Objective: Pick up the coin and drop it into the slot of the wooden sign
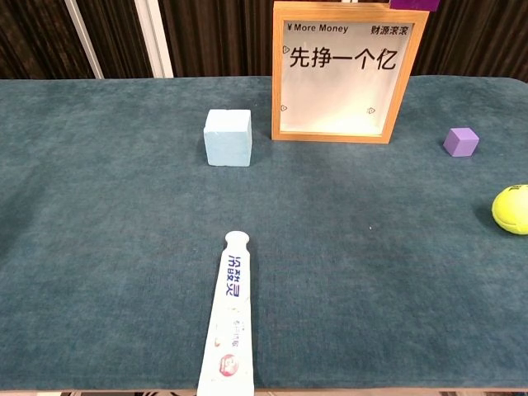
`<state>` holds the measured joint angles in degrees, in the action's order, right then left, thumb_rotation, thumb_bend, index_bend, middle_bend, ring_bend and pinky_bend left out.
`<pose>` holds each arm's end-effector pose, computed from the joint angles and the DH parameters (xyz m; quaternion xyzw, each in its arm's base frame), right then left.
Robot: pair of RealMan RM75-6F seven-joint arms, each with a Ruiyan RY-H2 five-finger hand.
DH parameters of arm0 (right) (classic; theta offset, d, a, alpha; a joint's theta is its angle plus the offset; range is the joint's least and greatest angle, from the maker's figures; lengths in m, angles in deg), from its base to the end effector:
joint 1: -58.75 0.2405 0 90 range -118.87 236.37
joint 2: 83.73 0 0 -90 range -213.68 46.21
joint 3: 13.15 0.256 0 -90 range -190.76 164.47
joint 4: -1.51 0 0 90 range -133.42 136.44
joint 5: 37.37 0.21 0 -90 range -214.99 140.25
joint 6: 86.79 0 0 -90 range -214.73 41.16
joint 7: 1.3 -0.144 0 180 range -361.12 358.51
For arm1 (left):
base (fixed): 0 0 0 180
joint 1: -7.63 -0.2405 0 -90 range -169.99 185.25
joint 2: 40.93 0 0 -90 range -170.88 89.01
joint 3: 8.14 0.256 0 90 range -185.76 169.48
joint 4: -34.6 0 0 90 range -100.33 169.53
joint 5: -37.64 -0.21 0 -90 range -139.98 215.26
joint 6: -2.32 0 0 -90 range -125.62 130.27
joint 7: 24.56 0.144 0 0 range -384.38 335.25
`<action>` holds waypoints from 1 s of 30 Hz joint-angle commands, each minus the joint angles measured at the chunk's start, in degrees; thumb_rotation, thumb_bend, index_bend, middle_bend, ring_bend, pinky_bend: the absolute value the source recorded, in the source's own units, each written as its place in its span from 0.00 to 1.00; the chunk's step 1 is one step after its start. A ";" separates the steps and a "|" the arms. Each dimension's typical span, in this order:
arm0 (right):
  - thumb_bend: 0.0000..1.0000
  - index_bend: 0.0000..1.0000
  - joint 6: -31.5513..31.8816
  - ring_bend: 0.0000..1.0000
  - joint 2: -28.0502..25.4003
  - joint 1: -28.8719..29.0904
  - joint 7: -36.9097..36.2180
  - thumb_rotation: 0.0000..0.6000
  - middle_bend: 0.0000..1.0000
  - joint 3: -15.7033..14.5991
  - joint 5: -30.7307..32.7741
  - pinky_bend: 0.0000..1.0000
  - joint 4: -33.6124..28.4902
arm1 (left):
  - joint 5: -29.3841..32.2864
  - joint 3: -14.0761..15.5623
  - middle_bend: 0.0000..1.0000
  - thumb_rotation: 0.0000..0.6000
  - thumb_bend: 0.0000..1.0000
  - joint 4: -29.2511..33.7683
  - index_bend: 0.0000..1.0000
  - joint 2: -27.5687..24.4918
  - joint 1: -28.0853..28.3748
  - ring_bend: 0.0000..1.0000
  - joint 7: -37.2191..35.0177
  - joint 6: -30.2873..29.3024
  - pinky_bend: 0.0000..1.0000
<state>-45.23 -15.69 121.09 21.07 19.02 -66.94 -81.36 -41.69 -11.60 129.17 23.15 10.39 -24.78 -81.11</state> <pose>-0.0240 -0.4815 0.1657 0.6225 -0.4130 0.4749 0.4652 -0.3257 0.1700 0.1591 -0.5462 -0.4414 -0.3658 0.6107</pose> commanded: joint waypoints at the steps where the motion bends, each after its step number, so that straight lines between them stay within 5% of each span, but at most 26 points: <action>1: 0.48 0.70 -3.95 0.00 1.67 3.81 0.55 1.00 0.06 -2.55 3.47 0.00 5.63 | 0.37 -0.11 0.00 1.00 0.42 0.23 0.18 0.01 0.09 0.00 0.36 0.20 0.08; 17: 0.48 0.70 -16.10 0.00 9.16 13.41 2.27 1.00 0.06 -13.47 14.08 0.00 28.06 | 2.74 -0.54 0.00 1.00 0.42 1.35 0.20 0.36 0.57 0.00 3.05 1.57 0.08; 30: 0.48 0.70 -17.15 0.00 7.06 18.25 3.30 1.00 0.05 -21.43 22.28 0.00 26.76 | 3.50 -0.60 0.00 1.00 0.42 1.97 0.20 -0.12 0.74 0.00 2.60 2.38 0.08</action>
<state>-62.48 -8.09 138.41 23.98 -1.12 -46.19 -54.00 -38.20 -12.20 131.14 23.04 11.13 -22.19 -78.74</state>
